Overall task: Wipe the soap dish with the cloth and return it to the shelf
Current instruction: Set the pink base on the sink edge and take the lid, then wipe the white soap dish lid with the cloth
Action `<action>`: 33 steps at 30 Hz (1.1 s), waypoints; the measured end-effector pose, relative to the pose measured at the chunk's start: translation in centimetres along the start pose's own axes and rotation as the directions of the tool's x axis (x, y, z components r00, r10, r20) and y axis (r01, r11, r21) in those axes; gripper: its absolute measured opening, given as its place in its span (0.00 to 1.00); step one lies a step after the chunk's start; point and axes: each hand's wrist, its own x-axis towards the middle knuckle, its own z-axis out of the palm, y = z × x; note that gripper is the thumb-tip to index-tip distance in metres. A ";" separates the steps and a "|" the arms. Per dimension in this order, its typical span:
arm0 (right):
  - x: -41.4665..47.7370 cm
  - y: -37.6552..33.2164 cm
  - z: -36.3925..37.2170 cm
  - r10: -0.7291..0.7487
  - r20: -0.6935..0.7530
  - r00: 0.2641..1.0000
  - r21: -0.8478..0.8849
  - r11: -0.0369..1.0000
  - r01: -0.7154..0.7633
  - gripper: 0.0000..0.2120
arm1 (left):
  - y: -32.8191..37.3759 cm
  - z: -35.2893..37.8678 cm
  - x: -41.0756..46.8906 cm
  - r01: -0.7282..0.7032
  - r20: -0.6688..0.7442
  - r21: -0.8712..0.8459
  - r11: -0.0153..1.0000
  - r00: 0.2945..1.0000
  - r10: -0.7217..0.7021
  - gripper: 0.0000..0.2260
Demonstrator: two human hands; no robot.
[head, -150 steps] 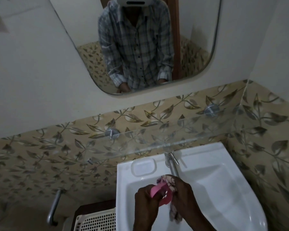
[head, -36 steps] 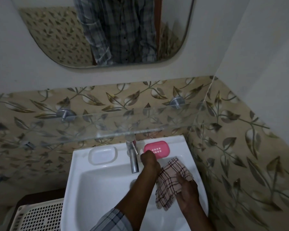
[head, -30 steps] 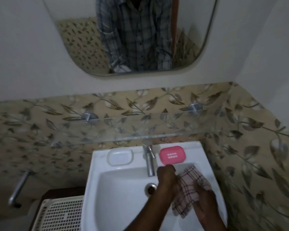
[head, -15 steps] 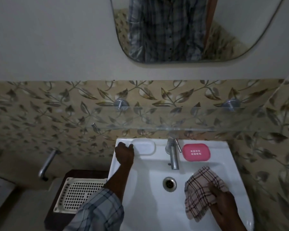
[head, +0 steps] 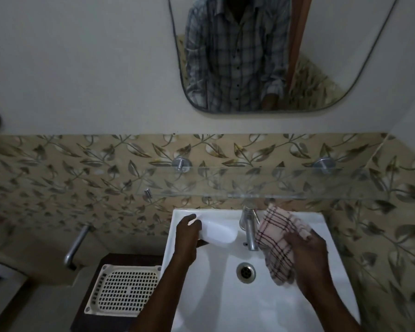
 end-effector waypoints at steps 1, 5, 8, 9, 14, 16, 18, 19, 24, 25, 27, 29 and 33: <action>0.0 -0.4 0.9 -0.008 0.021 1.000 -0.046 0.999 0.009 0.11 | 0.5 0.2 -0.7 0.010 0.034 -0.024 1.000 0.999 -0.009 0.16; -0.2 1.1 3.8 0.060 0.124 0.990 -0.227 0.973 -0.030 0.15 | 1.5 1.6 -3.3 0.014 0.161 -0.024 1.000 0.987 -0.010 0.12; -0.9 3.0 5.1 0.137 0.146 0.980 -0.268 0.959 -0.094 0.18 | 0.4 2.8 -4.6 0.230 0.251 -0.093 0.969 0.947 -0.201 0.16; -1.0 3.4 5.4 0.159 0.140 0.977 -0.272 0.955 -0.116 0.17 | -0.3 3.0 -4.7 0.343 0.315 -0.134 0.930 0.904 -0.288 0.21; -0.4 4.5 6.2 0.215 0.140 0.966 -0.327 0.931 -0.160 0.12 | -4.0 2.0 -5.0 0.568 0.700 -0.174 0.804 0.646 -0.306 0.21; 0.2 4.8 6.3 0.233 0.175 0.957 -0.358 0.920 -0.159 0.14 | -5.1 1.3 -4.8 0.534 0.770 -0.179 0.826 0.599 -0.220 0.23; 0.7 5.0 6.5 0.250 0.203 0.947 -0.346 0.923 -0.170 0.14 | -5.3 0.8 -4.5 0.458 0.784 -0.164 0.874 0.599 -0.167 0.24; 0.8 5.1 6.5 0.257 0.210 0.943 -0.320 0.930 -0.182 0.14 | -5.3 0.7 -4.3 0.395 0.765 -0.122 0.910 0.622 -0.167 0.25; 2.5 6.2 3.4 0.227 0.129 0.965 -0.106 0.971 -0.215 0.15 | -4.0 0.8 -2.8 0.271 0.560 0.070 0.960 0.786 -0.262 0.33; 2.9 6.2 2.2 0.225 0.094 0.970 -0.080 0.973 -0.217 0.15 | -4.1 0.9 -2.4 0.246 0.548 0.110 0.963 0.793 -0.265 0.32; 3.8 6.4 -0.1 0.227 0.029 0.973 -0.093 0.970 -0.223 0.14 | -4.8 1.4 -2.5 0.048 0.459 0.459 0.887 0.842 -0.283 0.33; 4.4 6.5 -1.6 0.217 0.006 0.976 -0.194 0.958 -0.212 0.13 | -6.9 1.8 -2.8 -0.219 0.340 0.883 0.416 0.909 -0.243 0.38; 2.9 6.5 -1.8 0.102 0.047 0.994 -0.380 0.922 -0.077 0.10 | -8.1 3.7 -3.4 -0.141 0.238 0.835 0.532 0.964 -0.116 0.48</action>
